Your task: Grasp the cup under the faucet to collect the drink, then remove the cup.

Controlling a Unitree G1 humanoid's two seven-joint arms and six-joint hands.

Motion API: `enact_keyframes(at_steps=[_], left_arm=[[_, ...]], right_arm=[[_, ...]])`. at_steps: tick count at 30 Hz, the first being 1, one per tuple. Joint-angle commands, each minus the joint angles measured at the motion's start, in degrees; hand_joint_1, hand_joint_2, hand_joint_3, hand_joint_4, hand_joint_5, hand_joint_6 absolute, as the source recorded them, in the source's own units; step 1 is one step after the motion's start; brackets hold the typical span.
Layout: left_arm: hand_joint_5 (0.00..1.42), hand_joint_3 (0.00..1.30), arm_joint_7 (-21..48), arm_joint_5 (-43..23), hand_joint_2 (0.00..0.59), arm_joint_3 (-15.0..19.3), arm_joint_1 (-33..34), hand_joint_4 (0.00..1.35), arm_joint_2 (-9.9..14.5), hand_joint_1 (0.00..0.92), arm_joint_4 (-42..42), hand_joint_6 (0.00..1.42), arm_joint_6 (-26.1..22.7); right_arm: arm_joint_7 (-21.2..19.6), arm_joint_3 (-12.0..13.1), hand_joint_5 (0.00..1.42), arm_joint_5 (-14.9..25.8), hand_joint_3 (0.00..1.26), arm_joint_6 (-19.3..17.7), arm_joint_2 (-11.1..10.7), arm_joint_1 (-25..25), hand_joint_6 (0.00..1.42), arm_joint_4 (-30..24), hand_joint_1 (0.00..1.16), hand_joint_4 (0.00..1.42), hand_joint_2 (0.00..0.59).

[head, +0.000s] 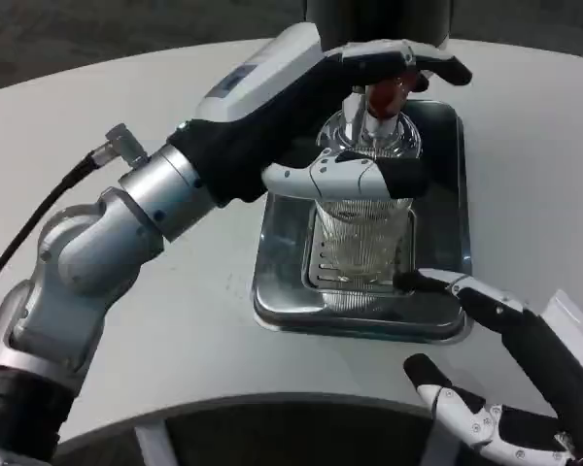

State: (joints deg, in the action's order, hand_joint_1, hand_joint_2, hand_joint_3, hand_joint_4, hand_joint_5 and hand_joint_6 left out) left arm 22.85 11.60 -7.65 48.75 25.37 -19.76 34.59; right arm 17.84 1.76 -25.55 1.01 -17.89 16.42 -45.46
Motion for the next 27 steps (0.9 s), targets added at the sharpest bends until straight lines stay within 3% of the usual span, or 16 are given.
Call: enact_keyframes(at_steps=[1,7,15,22,27], left_arm=[[0.31,0.35,1.4,1.2,0.006,-1.2,-2.4,0.24,1.3,0.000,-0.7,0.18,0.7],[0.31,0.35,1.2,1.3,0.011,-1.3,-2.4,0.24,1.4,0.000,-0.8,0.18,0.9],[0.31,0.35,0.8,1.3,0.012,-1.3,-2.6,0.24,1.2,0.000,-0.7,0.18,0.6],[0.32,0.35,0.6,1.4,0.012,-1.3,-2.7,0.24,1.2,0.000,-0.5,0.18,0.5],[0.32,0.35,0.3,1.3,0.012,-1.3,-2.5,0.24,1.1,0.000,-0.7,0.18,0.4]], right_arm=[[-1.4,-0.3,0.20,-0.9,0.24,0.8,0.7,-0.5,0.16,0.8,0.69,0.21,0.364],[-3.7,-0.9,0.25,-5.3,0.24,1.2,1.1,-3.2,0.24,2.3,0.84,0.24,0.283],[-5.5,-2.1,0.27,-7.3,0.21,3.7,3.0,-7.7,0.31,6.5,0.90,0.24,0.212],[-8.5,-2.6,0.29,-5.9,0.17,4.3,5.0,-11.4,0.36,11.9,0.92,0.24,0.173],[-11.4,-1.5,0.28,-3.2,0.15,4.6,7.1,-13.8,0.37,15.4,0.93,0.21,0.170]])
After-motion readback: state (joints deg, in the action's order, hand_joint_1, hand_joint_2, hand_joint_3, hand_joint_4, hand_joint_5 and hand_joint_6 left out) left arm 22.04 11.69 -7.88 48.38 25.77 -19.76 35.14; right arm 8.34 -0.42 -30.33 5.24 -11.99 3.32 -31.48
